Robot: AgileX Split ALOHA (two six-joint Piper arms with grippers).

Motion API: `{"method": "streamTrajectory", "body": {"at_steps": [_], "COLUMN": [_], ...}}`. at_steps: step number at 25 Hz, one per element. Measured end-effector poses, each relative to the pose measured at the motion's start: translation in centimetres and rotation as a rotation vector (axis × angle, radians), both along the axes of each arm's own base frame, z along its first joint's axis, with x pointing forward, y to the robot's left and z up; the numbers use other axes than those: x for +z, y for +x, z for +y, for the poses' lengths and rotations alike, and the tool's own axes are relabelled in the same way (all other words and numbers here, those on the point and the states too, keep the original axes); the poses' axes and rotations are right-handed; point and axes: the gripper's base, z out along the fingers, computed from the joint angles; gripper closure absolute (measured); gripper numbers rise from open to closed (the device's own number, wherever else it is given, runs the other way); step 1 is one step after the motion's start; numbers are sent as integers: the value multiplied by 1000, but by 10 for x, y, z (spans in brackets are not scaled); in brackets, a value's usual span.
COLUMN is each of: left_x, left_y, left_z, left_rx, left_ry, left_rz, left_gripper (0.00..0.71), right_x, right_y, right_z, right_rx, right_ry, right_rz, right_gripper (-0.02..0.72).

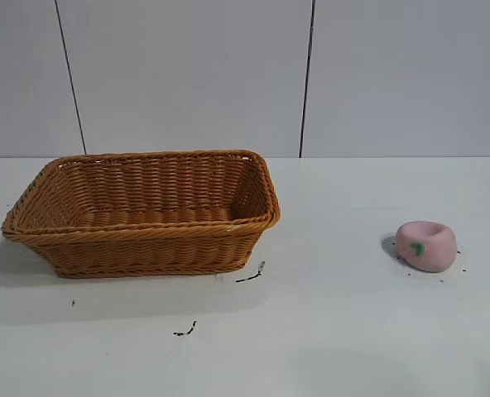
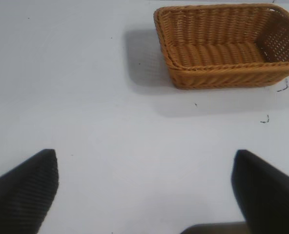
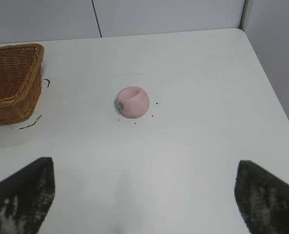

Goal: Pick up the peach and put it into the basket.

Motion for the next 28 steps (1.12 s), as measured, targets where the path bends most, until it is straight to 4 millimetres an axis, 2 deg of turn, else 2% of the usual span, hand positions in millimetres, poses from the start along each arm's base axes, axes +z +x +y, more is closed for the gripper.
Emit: {"method": "streamTrajectory", "body": {"at_steps": [11, 15, 19, 21, 24, 28], "left_x": [0, 0, 0, 0, 0, 0], "left_y": [0, 0, 0, 0, 0, 0], "left_z": [0, 0, 0, 0, 0, 0], "left_rx": [0, 0, 0, 0, 0, 0], "left_ry": [0, 0, 0, 0, 0, 0], "left_rz": [0, 0, 0, 0, 0, 0], "left_gripper": [17, 17, 17, 17, 17, 17], "right_x": [0, 15, 36, 43, 47, 40], "right_y": [1, 16, 56, 83, 127, 191], "right_z": [0, 0, -2, -2, -4, -5], "right_rx": [0, 0, -1, -1, -1, 6], "right_ry": [0, 2, 5, 8, 11, 7], "right_rz": [4, 69, 178, 257, 379, 549], "right_gripper": [8, 8, 8, 8, 8, 8]}}
